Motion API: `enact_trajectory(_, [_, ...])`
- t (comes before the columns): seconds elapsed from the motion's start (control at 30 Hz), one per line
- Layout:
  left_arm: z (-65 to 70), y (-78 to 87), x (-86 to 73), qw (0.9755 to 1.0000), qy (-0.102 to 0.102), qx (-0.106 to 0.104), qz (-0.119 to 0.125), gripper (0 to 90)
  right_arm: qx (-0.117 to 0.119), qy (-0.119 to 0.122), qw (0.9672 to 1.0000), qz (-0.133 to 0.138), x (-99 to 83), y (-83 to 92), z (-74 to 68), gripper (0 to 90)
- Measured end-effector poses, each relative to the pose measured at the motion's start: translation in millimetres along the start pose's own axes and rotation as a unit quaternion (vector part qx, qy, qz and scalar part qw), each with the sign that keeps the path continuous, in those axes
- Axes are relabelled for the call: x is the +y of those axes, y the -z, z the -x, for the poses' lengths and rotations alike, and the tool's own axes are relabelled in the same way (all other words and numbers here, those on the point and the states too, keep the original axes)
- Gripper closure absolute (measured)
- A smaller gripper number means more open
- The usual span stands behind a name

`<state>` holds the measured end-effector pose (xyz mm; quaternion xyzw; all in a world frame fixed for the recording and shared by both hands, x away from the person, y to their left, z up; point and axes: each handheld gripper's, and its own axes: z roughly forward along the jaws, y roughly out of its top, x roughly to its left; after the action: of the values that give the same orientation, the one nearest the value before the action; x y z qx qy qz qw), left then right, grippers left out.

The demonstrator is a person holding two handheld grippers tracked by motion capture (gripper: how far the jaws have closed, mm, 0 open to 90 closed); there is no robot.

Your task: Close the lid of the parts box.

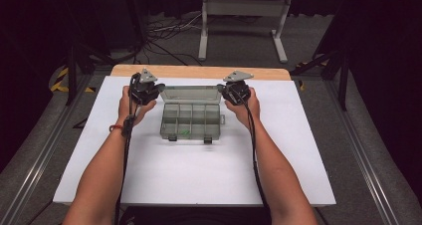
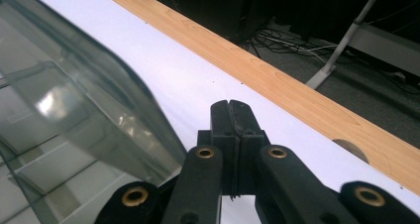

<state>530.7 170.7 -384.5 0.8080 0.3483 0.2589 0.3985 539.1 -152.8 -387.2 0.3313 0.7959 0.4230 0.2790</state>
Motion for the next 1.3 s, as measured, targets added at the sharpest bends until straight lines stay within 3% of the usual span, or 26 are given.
enact_trajectory(0.27, [1.6, 2.5, -4.3, 1.0000, -0.001, 0.003, 0.008, 89.8, -0.011, 0.005, 0.9999, -0.002, -1.0, 1.7, -4.4, 90.0])
enact_trajectory(0.53, [2.9, 4.2, -9.5, 0.9997, 0.015, 0.010, 0.018, 86.1, -0.009, 0.007, 0.9999, -0.001, -2.3, 4.6, -6.6, 90.0])
enact_trajectory(1.0, [6.4, 11.0, -12.4, 0.9998, 0.003, 0.011, 0.019, 85.8, -0.001, 0.014, 0.9999, 0.008, -3.6, 11.7, -8.5, 90.0])
enact_trajectory(1.3, [7.1, 18.3, -11.4, 0.9996, -0.011, -0.007, 0.026, 85.7, 0.007, 0.014, 0.9997, 0.021, -4.2, 18.4, -8.9, 89.9])
